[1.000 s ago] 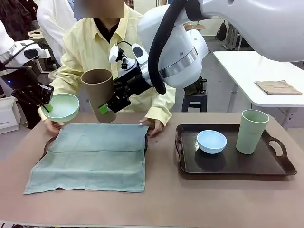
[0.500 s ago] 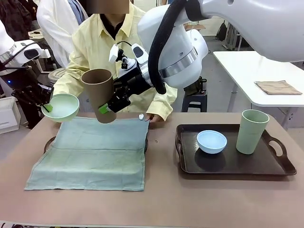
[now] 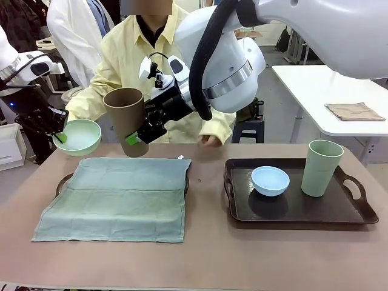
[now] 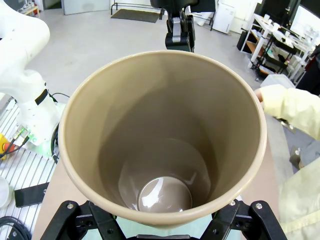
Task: Set up a tray with a mat and arrange the tableware.
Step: Place the Picnic Bowl and Reusable plastic cup back onto the Handle tray in front of the human's position.
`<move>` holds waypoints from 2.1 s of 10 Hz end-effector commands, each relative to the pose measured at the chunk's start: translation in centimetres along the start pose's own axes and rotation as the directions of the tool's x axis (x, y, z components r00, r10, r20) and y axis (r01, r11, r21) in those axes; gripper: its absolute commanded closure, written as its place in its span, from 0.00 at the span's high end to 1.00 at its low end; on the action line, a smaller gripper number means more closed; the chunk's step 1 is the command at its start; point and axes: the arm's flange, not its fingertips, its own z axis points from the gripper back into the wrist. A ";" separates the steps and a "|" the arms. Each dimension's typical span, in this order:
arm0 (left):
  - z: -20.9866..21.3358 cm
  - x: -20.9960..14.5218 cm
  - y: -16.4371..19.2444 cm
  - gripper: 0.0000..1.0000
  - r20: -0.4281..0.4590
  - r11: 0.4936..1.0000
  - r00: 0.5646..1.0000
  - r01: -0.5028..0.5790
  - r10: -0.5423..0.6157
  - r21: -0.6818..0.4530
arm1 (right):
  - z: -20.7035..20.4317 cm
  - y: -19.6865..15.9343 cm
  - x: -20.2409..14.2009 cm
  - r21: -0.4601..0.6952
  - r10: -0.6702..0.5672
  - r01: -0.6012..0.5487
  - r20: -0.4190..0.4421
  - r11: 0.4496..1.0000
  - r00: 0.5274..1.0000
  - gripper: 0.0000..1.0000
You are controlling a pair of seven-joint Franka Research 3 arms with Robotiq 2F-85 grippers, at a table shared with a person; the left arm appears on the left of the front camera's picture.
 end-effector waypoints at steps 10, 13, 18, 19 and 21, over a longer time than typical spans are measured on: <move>-11.0 0.0 2.5 0.04 -0.111 0.983 0.992 -0.076 0.058 -0.165 | -4.2 -1.0 -8.8 0.027 -0.040 0.038 0.073 0.999 0.997 0.83; -15.4 0.7 2.2 0.04 -0.092 0.986 0.992 -0.101 0.089 -0.132 | -6.0 -1.2 -11.9 0.016 -0.107 0.106 0.085 0.994 0.991 0.83; -17.2 1.6 2.1 0.04 -0.097 0.991 0.992 -0.089 0.079 -0.103 | -7.1 -1.4 -14.3 -0.001 -0.130 0.131 0.069 0.991 0.989 0.83; -16.8 1.4 1.8 0.04 -0.133 0.993 0.989 -0.074 0.062 -0.088 | -6.9 -1.3 -13.9 -0.022 -0.122 0.122 0.029 0.992 0.992 0.83; -17.0 1.2 1.9 0.04 -0.090 0.990 0.992 -0.102 0.093 -0.096 | -6.5 -1.4 -13.7 0.033 -0.147 0.146 0.050 0.989 0.988 0.83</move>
